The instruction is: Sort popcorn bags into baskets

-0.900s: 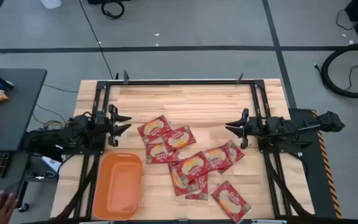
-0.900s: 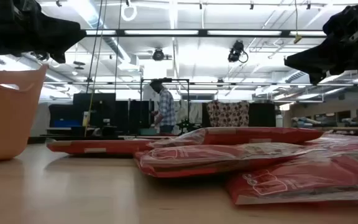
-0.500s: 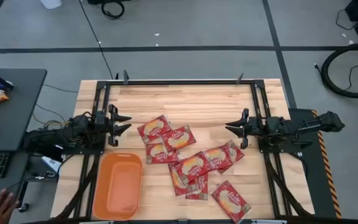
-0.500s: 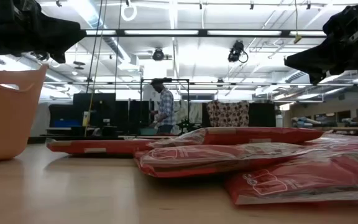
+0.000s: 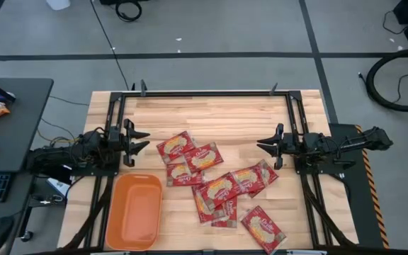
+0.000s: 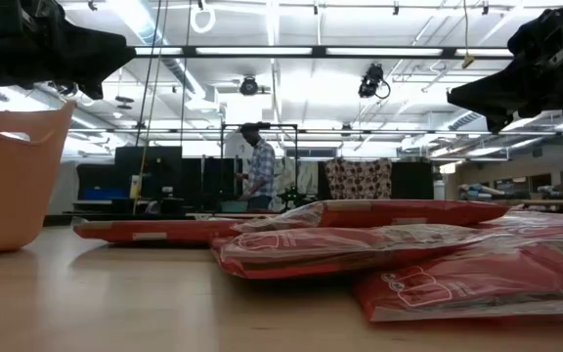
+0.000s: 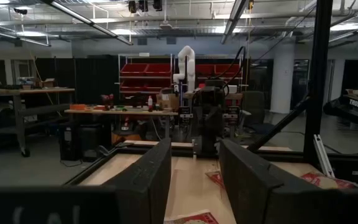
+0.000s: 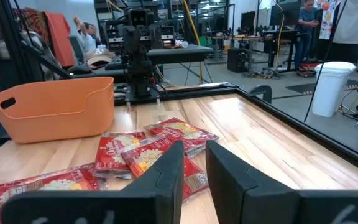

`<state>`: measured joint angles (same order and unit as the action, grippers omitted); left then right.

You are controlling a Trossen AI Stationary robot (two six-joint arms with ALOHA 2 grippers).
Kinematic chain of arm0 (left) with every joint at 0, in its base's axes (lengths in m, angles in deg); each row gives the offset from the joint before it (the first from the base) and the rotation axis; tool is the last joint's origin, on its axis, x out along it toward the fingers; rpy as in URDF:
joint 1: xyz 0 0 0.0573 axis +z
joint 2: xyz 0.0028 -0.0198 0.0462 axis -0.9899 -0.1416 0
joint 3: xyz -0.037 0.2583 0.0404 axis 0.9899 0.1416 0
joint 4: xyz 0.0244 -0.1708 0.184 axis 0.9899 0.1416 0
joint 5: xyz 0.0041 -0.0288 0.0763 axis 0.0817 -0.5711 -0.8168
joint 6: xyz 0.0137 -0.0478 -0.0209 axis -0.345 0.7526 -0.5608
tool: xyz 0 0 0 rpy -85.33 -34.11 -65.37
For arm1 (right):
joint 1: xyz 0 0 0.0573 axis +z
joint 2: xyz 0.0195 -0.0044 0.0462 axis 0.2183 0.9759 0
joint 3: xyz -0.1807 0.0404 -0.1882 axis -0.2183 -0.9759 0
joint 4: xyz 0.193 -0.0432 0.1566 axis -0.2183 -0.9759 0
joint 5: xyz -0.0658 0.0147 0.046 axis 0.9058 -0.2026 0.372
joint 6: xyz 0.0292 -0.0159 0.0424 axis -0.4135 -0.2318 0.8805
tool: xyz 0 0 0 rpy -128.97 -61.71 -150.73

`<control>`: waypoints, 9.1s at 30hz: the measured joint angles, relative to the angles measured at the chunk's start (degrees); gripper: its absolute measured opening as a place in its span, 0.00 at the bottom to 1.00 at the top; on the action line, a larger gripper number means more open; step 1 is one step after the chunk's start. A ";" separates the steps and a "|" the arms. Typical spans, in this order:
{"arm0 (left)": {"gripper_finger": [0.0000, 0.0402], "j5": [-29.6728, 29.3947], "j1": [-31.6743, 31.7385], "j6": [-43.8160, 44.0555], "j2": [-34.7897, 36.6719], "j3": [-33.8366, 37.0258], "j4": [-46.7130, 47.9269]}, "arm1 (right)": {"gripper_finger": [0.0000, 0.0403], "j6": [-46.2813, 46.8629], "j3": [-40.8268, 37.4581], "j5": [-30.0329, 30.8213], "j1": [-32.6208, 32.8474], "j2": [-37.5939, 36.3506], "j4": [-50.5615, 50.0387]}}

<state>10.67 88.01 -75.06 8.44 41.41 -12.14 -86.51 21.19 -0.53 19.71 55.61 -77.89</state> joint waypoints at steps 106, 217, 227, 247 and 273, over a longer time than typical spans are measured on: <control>0.46 -1.70 -1.07 33.97 -74.17 -57.52 45.31 | 0.12 21.83 41.27 -10.58 -10.23 25.78 -21.49; 0.06 9.77 -44.42 106.87 -87.89 -88.90 92.15 | 0.12 10.51 41.90 -16.00 -9.80 31.58 -14.05; 0.06 9.46 -47.83 117.89 -84.24 -65.85 69.78 | 0.12 10.68 41.90 -16.00 -9.80 31.56 -14.03; 0.40 13.81 -43.37 113.15 -80.63 -66.71 68.58 | 0.12 12.21 41.90 -16.01 -9.80 31.56 -14.10; 0.38 -0.22 -15.00 42.46 -97.95 -73.20 47.53 | 0.12 10.71 41.92 -14.34 -9.93 31.57 -13.86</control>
<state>10.45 73.01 -32.60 -89.51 -31.78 35.39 -75.81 63.11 -14.87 9.78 87.18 -91.74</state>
